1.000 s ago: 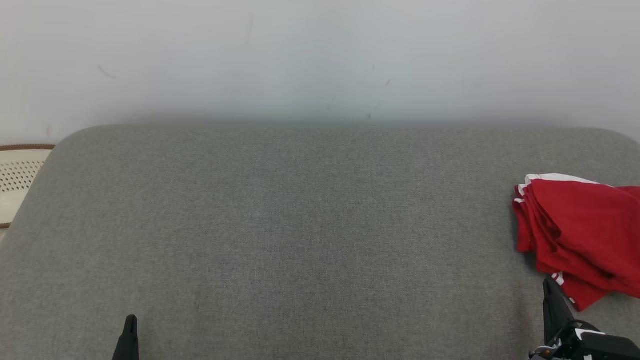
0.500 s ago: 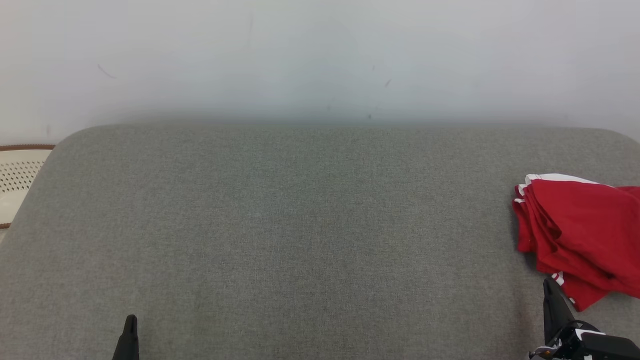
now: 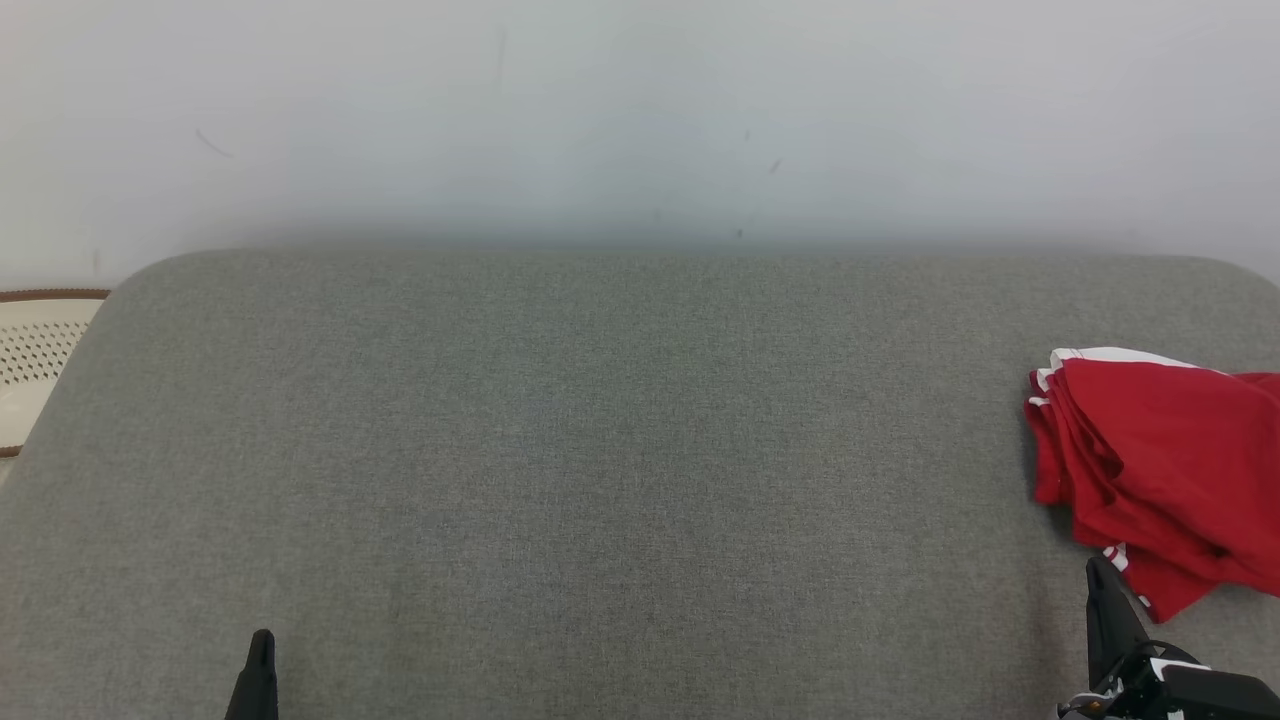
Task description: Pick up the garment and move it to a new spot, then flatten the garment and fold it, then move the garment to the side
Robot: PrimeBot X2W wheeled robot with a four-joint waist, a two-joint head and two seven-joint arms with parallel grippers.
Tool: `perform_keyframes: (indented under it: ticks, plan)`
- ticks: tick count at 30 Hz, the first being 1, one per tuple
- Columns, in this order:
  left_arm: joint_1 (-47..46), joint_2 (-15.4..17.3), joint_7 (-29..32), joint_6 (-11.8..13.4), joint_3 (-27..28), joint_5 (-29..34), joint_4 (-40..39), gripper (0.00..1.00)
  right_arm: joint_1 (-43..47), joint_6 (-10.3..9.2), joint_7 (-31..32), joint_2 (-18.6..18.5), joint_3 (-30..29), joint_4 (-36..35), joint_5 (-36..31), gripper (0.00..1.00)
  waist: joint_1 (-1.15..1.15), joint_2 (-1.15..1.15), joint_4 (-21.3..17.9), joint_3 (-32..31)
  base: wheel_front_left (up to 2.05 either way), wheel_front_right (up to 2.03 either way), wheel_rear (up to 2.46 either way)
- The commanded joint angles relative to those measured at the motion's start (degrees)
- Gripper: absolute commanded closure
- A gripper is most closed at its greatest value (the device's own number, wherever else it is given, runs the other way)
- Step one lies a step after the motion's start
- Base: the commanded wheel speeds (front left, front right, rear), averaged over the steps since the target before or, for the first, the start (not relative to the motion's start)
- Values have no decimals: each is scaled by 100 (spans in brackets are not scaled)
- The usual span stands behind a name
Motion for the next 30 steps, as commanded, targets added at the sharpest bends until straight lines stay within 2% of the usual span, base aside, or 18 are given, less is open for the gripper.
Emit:
perform_keyframes:
  ticks: [1, 30]
  plan:
    - [-42, 20, 15, -17, 8, -16, 0, 100, -38, 2, 16, 19, -7, -18, -13, 100, 0, 0, 0, 0, 0, 0, 0]
    - [-42, 20, 14, -17, 8, -16, -1, 100, -42, 2, 37, 37, -34, -15, -35, 100, 0, 0, 0, 0, 0, 0, 0]
